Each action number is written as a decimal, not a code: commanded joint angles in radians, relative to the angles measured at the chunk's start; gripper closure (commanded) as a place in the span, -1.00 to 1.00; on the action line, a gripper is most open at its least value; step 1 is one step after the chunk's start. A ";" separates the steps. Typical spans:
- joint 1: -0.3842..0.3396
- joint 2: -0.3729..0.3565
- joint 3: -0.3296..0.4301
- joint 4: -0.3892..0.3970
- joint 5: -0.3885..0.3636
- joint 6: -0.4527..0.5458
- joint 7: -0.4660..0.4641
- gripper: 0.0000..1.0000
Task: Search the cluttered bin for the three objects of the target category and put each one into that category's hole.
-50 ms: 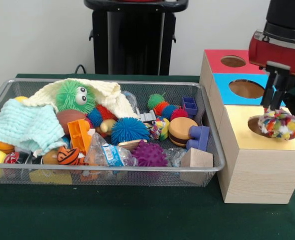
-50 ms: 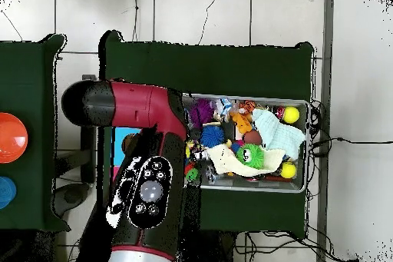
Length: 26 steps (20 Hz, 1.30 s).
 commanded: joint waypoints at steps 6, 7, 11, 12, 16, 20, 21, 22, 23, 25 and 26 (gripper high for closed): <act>0.063 -0.074 -0.002 0.130 0.011 0.187 0.225 1.00; 0.066 -0.074 -0.005 0.131 0.014 0.187 0.230 1.00; 0.086 -0.079 -0.023 0.125 0.023 0.217 0.257 1.00; 0.093 -0.082 -0.031 0.118 0.024 0.238 0.268 1.00; 0.116 -0.091 -0.059 0.087 0.024 0.312 0.296 1.00; 0.115 -0.086 -0.057 0.098 0.029 0.283 0.286 1.00; 0.113 -0.087 -0.055 0.104 0.029 0.272 0.281 1.00; 0.109 -0.086 -0.052 0.108 0.028 0.260 0.274 1.00; 0.105 -0.085 -0.049 0.113 0.027 0.248 0.267 1.00; 0.097 -0.084 -0.043 0.114 0.026 0.239 0.255 1.00; 0.094 -0.084 -0.042 0.111 0.025 0.240 0.250 1.00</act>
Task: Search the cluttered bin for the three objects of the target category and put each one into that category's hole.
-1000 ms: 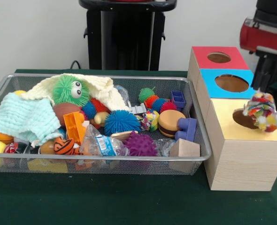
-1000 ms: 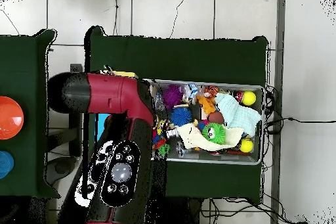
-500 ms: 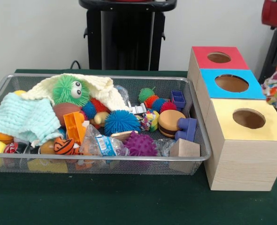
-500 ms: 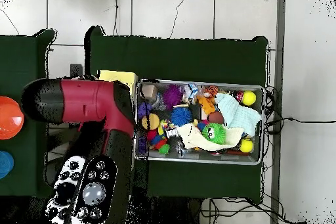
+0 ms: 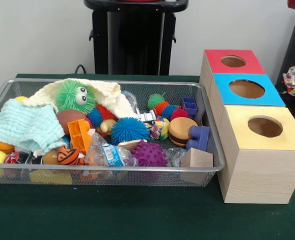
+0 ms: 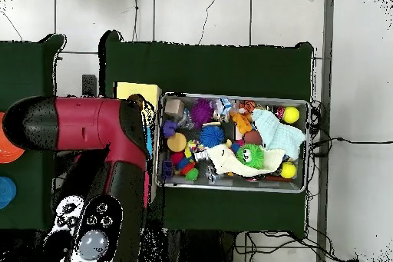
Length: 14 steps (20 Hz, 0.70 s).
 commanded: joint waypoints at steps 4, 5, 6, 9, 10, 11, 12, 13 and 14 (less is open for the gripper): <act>-0.052 0.036 0.030 0.087 0.004 0.027 0.191 1.00; -0.059 0.039 0.033 0.090 -0.002 0.005 0.174 1.00; -0.069 0.043 0.040 0.089 -0.007 -0.012 0.154 1.00; -0.089 0.048 0.055 0.091 -0.015 -0.034 0.118 1.00; -0.094 0.048 0.058 0.095 -0.018 -0.045 0.110 1.00; -0.098 0.047 0.064 0.104 -0.021 -0.063 0.101 1.00; -0.102 0.047 0.068 0.111 -0.024 -0.078 0.094 1.00; -0.102 0.045 0.070 0.121 -0.029 -0.092 0.090 1.00; -0.103 0.046 0.071 0.125 -0.033 -0.102 0.088 1.00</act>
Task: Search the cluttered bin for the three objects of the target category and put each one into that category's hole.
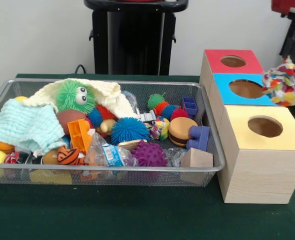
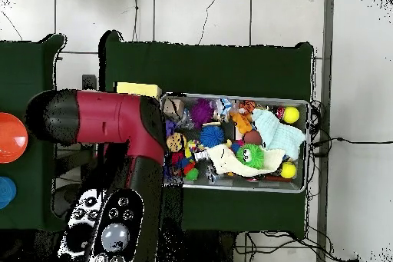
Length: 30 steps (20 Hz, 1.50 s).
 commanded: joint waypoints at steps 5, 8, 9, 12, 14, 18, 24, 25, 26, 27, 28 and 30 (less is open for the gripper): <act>-0.059 0.052 0.082 0.149 -0.046 -0.167 0.081 1.00; -0.061 0.056 0.082 0.152 -0.053 -0.188 0.078 1.00; -0.063 0.058 0.084 0.156 -0.052 -0.196 0.077 1.00; -0.060 0.068 0.083 0.150 -0.051 -0.203 0.085 1.00; -0.054 0.072 0.077 0.143 -0.044 -0.188 0.103 1.00; -0.047 0.078 0.072 0.139 -0.040 -0.184 0.119 1.00; -0.057 0.077 0.083 0.170 -0.048 -0.235 0.104 1.00; -0.057 0.077 0.083 0.174 -0.048 -0.242 0.105 1.00; -0.056 0.078 0.081 0.176 -0.049 -0.248 0.107 1.00; -0.056 0.079 0.082 0.179 -0.050 -0.256 0.108 1.00; -0.056 0.079 0.083 0.184 -0.050 -0.266 0.107 1.00; -0.060 0.081 0.087 0.193 -0.051 -0.288 0.106 1.00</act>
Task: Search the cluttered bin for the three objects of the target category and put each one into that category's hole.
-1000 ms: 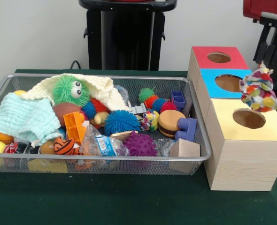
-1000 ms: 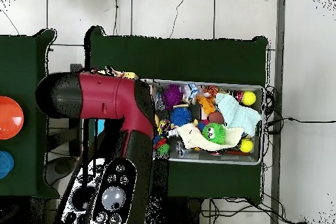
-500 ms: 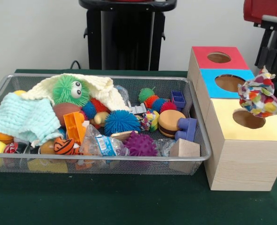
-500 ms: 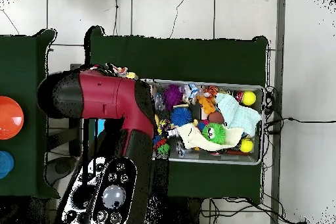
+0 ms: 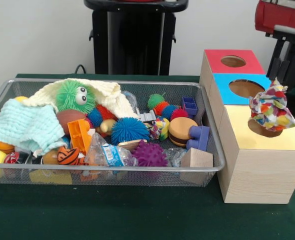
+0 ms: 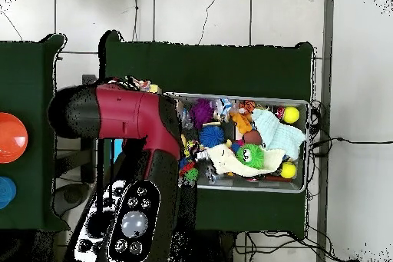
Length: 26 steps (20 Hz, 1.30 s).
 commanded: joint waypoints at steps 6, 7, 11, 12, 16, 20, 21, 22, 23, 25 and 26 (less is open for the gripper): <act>-0.033 0.061 0.094 0.201 -0.021 -0.107 0.113 1.00; -0.031 0.062 0.094 0.203 -0.020 -0.111 0.116 1.00; -0.031 0.068 0.103 0.215 -0.003 -0.117 0.130 1.00; -0.027 0.069 0.100 0.216 -0.003 -0.121 0.136 1.00; -0.002 0.075 0.078 0.207 0.008 -0.099 0.172 1.00; 0.024 0.073 0.059 0.191 0.021 -0.056 0.208 1.00; 0.029 0.073 0.053 0.186 0.025 -0.043 0.217 1.00; 0.035 0.073 0.048 0.182 0.029 -0.031 0.225 1.00; 0.041 0.071 0.042 0.177 0.033 -0.016 0.234 1.00; 0.054 0.069 0.031 0.164 0.042 0.016 0.253 1.00; 0.061 0.068 0.025 0.157 0.048 0.031 0.262 1.00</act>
